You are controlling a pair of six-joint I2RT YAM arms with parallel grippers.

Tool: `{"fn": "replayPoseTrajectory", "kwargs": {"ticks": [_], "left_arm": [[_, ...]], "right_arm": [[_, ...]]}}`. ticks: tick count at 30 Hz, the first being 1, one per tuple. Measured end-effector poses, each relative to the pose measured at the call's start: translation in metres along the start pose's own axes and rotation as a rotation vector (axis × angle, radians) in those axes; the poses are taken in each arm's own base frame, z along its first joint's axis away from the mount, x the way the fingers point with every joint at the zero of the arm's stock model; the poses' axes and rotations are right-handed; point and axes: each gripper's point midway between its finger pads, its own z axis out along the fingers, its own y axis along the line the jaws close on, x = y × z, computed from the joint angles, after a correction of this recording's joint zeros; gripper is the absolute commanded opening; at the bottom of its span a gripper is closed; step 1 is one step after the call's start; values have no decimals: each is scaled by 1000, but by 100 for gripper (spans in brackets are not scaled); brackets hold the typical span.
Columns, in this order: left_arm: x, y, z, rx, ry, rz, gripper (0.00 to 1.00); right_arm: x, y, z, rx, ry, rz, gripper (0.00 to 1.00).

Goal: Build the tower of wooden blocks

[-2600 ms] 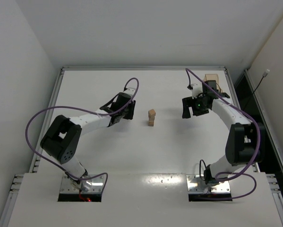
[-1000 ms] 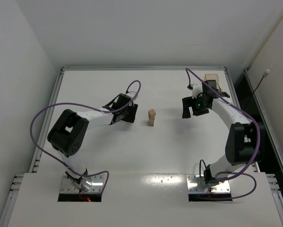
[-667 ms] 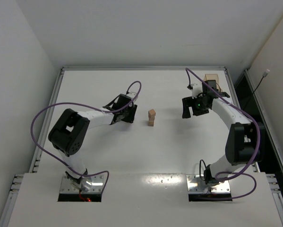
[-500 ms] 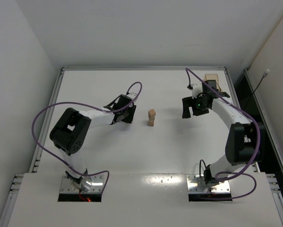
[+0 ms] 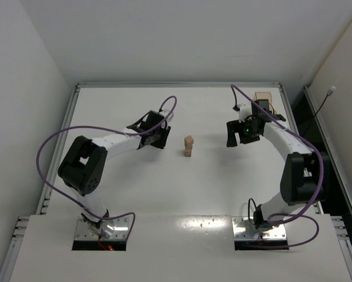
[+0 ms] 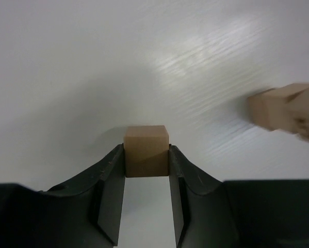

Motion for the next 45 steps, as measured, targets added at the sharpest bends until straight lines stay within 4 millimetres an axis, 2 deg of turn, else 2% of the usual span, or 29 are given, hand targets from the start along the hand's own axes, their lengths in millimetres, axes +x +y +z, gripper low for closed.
{"fn": "replayPoseTrajectory", "kwargs": {"ticks": [6, 8, 10, 13, 17, 23, 28, 38, 45], "left_arm": [[-93, -26, -43, 149, -118, 49, 0], [-112, -29, -60, 188, -151, 65, 0], [-120, -32, -79, 227, -155, 97, 0], [-124, -42, -98, 300, -141, 157, 0], [-119, -57, -119, 417, -100, 239, 0], [-111, -67, -132, 497, -68, 303, 0], [-109, -74, -124, 518, -36, 338, 0], [-97, -106, -99, 574, 32, 429, 0], [-88, -114, -90, 569, 60, 467, 0]], "right_arm": [[-2, 0, -1, 0, -3, -2, 75], [-2, 0, -1, 0, -2, -2, 75], [-2, 1, -1, -3, -2, -2, 75], [-2, 2, -1, -8, -3, -2, 75], [-2, 4, -1, -21, -6, -1, 75], [-2, 5, -1, -27, -4, 0, 75], [-4, 5, -2, -27, -7, -1, 75], [-8, 5, -4, -28, -16, -5, 75], [-7, 6, -4, -28, -15, -4, 75]]}}
